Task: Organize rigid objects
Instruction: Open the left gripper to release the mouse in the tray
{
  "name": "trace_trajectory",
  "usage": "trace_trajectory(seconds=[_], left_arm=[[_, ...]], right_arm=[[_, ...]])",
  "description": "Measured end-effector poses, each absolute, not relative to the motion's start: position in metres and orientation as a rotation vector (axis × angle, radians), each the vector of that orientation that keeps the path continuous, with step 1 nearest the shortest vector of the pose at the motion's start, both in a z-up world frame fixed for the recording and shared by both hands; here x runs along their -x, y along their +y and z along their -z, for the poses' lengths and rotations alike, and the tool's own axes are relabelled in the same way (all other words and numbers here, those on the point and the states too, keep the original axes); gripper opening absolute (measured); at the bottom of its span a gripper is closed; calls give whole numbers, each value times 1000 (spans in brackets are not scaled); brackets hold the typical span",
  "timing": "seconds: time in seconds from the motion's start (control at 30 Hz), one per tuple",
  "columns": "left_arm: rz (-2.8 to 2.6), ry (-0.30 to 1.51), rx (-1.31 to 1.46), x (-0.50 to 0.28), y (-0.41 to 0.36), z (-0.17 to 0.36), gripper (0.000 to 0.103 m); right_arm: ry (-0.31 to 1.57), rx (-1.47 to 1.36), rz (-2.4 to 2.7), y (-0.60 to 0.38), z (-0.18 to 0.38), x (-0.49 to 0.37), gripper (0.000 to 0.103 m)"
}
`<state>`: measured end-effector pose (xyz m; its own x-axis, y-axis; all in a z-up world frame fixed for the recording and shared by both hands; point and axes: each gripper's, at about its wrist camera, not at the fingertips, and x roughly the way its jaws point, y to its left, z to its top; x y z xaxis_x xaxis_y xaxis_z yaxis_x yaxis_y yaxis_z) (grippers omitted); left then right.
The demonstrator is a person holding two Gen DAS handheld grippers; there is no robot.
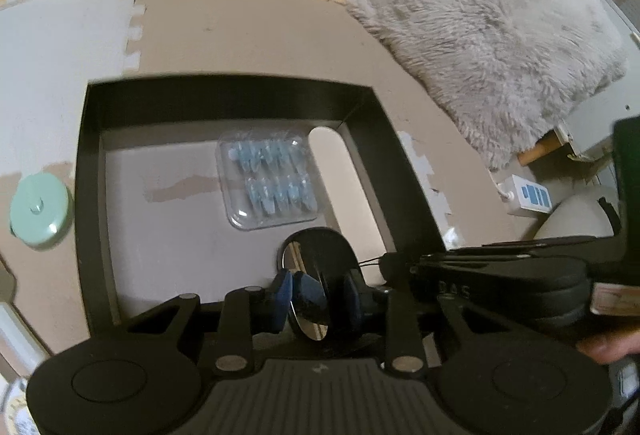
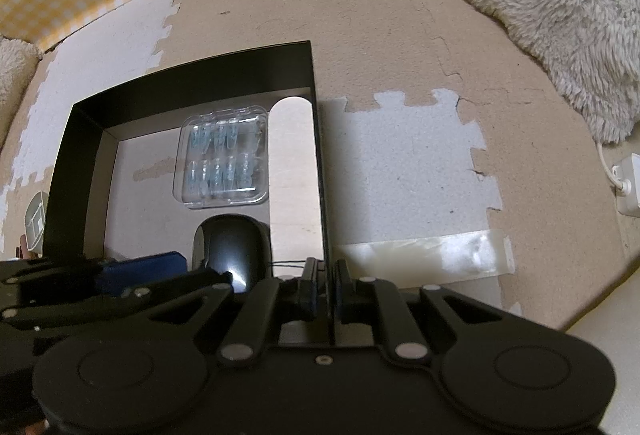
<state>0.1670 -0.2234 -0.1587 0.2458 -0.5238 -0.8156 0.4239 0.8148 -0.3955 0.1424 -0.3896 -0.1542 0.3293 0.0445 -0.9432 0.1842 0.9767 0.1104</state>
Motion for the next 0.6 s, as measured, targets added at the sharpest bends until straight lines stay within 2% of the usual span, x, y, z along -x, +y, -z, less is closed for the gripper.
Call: trace_trajectory(seconds=[0.23,0.3,0.6], left_arm=[[654,1092,16,-159,-219,139,52],[650,1079,4,-156,-216,134,66],[634,1016,-67,-145,-200,113,92]], right_arm=[[1234,-219,92,-391,155,-142,10],[1234,-217,92,-391,155,-142,10],[1234,-228,95,-393,155,-142,9]])
